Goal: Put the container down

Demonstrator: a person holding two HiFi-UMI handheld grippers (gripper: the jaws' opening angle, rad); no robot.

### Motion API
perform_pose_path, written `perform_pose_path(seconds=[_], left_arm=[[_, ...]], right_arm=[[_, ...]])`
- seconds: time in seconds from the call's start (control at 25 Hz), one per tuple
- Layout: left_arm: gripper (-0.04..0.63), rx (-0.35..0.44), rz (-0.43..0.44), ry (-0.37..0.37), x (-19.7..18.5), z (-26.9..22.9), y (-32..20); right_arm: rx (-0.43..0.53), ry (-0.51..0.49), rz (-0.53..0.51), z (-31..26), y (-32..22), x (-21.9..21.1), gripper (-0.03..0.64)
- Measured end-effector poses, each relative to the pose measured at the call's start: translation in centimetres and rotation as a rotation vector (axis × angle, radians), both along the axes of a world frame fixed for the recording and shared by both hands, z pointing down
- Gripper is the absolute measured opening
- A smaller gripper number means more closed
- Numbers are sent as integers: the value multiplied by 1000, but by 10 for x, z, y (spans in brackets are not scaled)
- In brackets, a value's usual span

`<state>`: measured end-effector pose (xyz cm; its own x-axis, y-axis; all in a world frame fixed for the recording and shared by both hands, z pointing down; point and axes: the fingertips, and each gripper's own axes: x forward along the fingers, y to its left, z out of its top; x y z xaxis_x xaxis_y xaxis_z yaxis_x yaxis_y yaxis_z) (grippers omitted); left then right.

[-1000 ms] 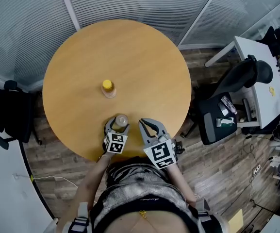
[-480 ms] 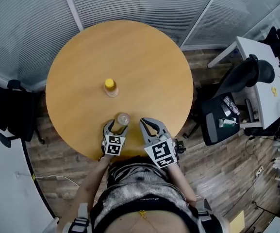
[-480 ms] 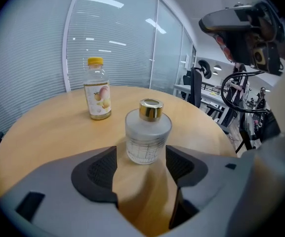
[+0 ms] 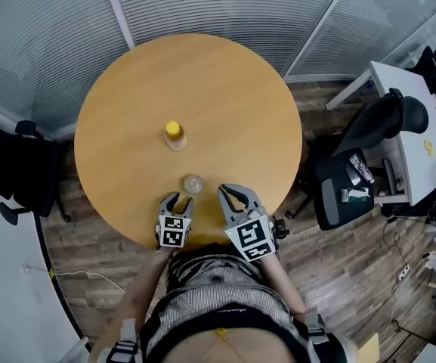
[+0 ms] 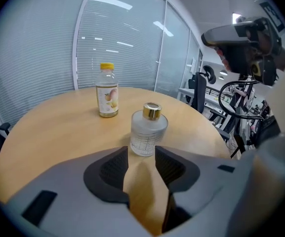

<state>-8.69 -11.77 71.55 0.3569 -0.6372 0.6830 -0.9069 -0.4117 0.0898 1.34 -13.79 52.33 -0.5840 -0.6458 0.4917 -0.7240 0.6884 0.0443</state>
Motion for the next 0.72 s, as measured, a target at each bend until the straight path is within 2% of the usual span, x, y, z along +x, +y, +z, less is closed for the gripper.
perform_pose_path(seconds=[0.24, 0.52, 0.72], left_arm=[[74, 34, -23, 40, 0, -17, 7], [29, 16, -51, 95, 8, -45, 10], [21, 44, -63, 140, 16, -70, 3]], right_arm=[[2, -6, -18, 1, 3, -1, 25], [6, -7, -44, 0, 5, -1, 25], [5, -8, -57, -1, 4, -2, 25]])
